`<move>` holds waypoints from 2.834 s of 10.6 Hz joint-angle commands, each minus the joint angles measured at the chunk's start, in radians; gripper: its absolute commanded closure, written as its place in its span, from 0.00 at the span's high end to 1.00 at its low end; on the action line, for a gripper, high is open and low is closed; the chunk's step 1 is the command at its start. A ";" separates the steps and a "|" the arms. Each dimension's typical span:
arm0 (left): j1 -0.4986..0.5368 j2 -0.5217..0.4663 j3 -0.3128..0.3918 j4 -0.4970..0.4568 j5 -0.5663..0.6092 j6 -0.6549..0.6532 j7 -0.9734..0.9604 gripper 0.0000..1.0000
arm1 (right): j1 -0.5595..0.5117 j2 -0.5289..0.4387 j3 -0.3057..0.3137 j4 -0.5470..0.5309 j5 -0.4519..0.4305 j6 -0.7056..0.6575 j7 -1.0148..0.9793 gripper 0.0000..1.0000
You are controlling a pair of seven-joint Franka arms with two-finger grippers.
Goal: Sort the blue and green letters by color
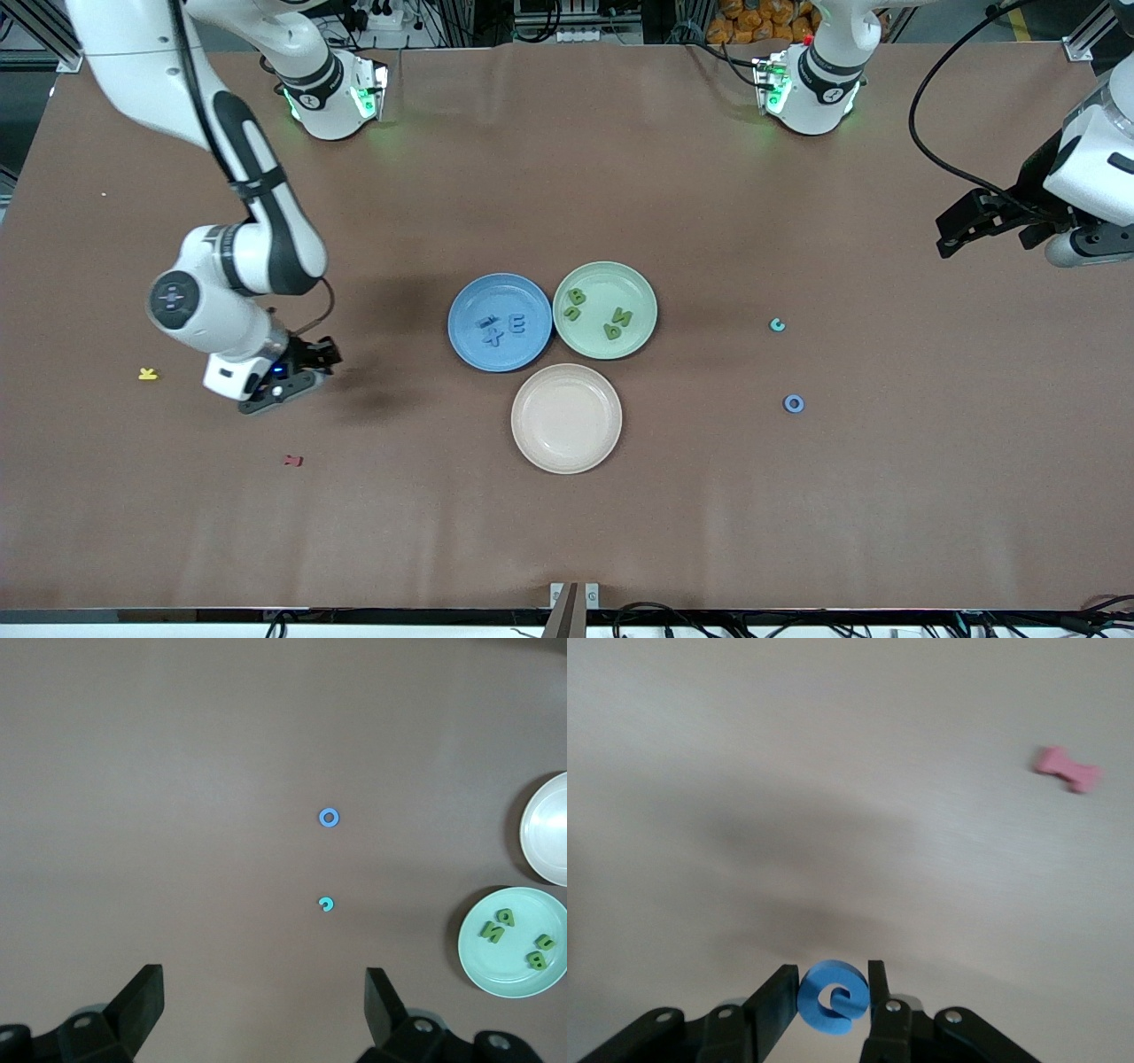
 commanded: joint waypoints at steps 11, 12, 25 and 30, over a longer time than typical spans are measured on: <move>0.014 0.003 0.002 -0.017 -0.026 0.017 0.040 1.00 | 0.503 0.045 0.001 0.034 0.022 0.002 0.717 0.99; 0.014 0.003 0.002 -0.017 -0.026 0.017 0.040 1.00 | 0.494 0.045 0.001 0.043 0.021 -0.006 0.700 1.00; 0.019 0.004 0.002 -0.020 -0.027 0.016 0.040 1.00 | -0.255 -0.069 -0.039 0.111 0.001 -0.137 0.031 1.00; 0.019 0.009 0.002 -0.020 -0.027 0.016 0.040 1.00 | -0.287 -0.317 -0.129 0.124 -0.037 -0.442 0.033 1.00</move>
